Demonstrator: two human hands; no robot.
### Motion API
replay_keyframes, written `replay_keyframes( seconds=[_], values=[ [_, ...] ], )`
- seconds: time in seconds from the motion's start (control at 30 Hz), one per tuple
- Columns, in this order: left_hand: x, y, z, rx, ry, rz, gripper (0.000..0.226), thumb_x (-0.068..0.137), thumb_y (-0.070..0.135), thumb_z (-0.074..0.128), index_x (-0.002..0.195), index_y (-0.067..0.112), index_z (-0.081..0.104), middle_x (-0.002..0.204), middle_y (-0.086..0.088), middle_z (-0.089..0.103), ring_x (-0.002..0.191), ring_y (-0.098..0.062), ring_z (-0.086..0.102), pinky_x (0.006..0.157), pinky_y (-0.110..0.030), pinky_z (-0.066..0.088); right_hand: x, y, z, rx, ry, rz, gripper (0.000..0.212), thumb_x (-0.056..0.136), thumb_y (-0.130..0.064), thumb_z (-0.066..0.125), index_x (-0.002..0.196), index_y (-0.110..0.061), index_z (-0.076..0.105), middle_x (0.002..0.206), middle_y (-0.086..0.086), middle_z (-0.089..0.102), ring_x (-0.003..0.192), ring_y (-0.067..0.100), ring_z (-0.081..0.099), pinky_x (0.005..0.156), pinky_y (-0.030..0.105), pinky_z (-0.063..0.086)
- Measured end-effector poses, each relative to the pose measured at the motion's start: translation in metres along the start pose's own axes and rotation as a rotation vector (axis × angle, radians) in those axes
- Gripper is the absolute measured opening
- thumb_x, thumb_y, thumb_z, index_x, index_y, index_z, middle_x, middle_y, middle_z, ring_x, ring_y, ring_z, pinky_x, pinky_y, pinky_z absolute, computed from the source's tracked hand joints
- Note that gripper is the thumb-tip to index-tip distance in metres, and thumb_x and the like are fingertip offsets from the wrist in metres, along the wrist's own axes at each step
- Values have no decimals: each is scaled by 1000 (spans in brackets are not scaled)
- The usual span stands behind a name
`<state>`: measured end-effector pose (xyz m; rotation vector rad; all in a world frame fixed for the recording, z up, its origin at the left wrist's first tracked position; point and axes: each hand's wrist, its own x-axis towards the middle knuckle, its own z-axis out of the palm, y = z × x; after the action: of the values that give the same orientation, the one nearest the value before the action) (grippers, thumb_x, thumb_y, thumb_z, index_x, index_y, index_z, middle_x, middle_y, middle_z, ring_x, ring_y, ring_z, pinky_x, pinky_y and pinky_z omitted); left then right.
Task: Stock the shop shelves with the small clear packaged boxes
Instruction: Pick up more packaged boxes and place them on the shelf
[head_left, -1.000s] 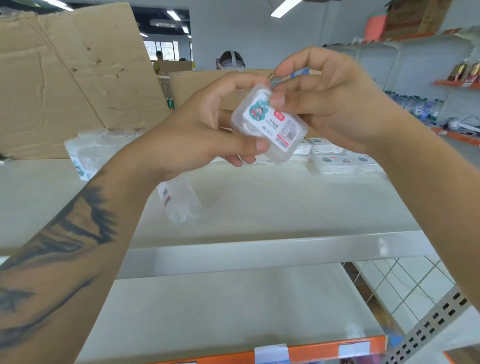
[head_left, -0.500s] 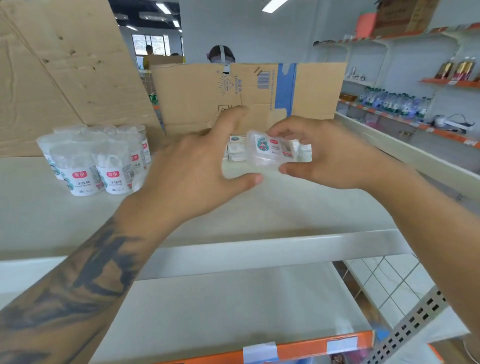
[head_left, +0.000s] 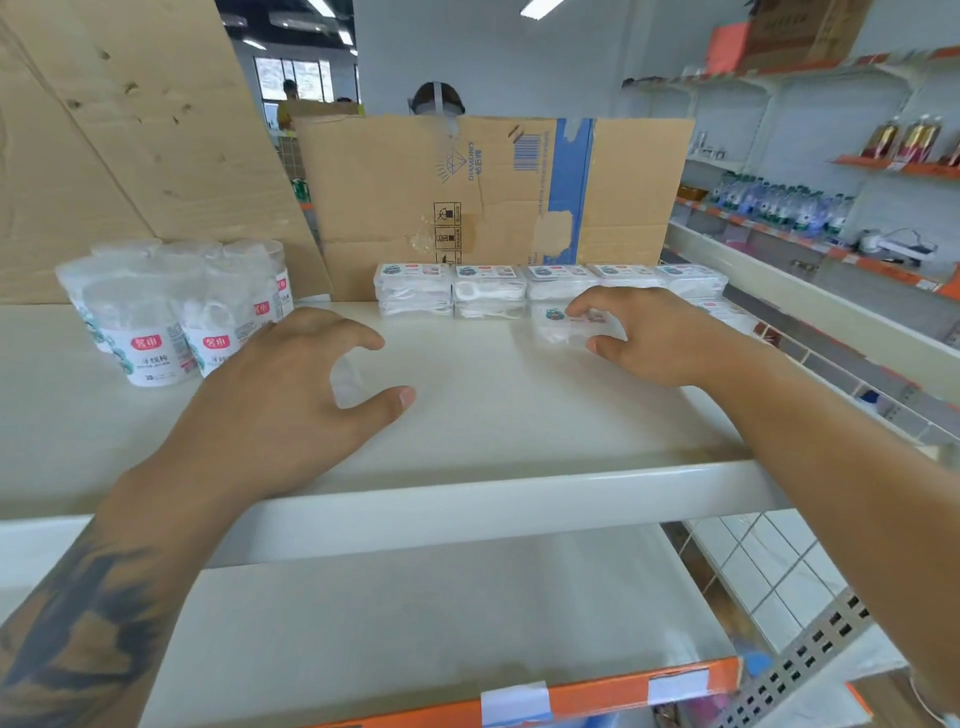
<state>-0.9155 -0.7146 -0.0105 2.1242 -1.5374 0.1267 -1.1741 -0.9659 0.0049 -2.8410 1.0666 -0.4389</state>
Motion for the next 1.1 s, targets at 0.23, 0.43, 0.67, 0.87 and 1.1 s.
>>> replay_keyframes(
  seconds=[0.23, 0.43, 0.67, 0.87, 1.1],
  values=[
    [-1, -3, 6, -63, 12, 36, 65, 67, 84, 51, 118, 46, 63, 137, 17, 48, 132, -17, 47, 108, -37, 40, 1, 2, 8, -30, 20, 49, 40, 101, -20, 57, 139, -31, 53, 143, -2, 58, 130, 25, 52, 105, 35, 40],
    [-3, -1, 4, -144, -1, 49, 54, 71, 70, 67, 118, 42, 66, 136, 15, 48, 130, -13, 46, 106, -28, 34, -1, -6, 11, -81, 13, 81, 41, 101, -19, 52, 140, -30, 49, 143, 4, 57, 130, 30, 51, 107, 45, 42],
    [-4, 9, -3, -185, 0, 54, 49, 81, 43, 79, 127, 36, 62, 129, 15, 48, 113, -1, 43, 92, -18, 29, -12, -36, -5, -97, 40, 54, 50, 98, -33, 60, 146, -30, 46, 148, 1, 52, 133, 27, 50, 109, 43, 41],
    [-2, 24, -10, -376, -3, -37, 61, 75, 54, 84, 129, 41, 60, 130, 14, 57, 114, -2, 55, 95, -27, 41, -32, -101, 3, 142, 89, -228, 44, 93, -33, 70, 135, -32, 57, 139, -10, 59, 125, 9, 53, 107, 24, 39],
    [-2, 55, -17, -952, -85, -104, 57, 70, 43, 79, 125, 37, 63, 115, 7, 72, 110, -7, 68, 99, -36, 51, -45, -141, 14, 437, 205, -385, 55, 83, -28, 82, 131, -27, 56, 121, -17, 62, 112, 2, 55, 89, 5, 36]
  ],
)
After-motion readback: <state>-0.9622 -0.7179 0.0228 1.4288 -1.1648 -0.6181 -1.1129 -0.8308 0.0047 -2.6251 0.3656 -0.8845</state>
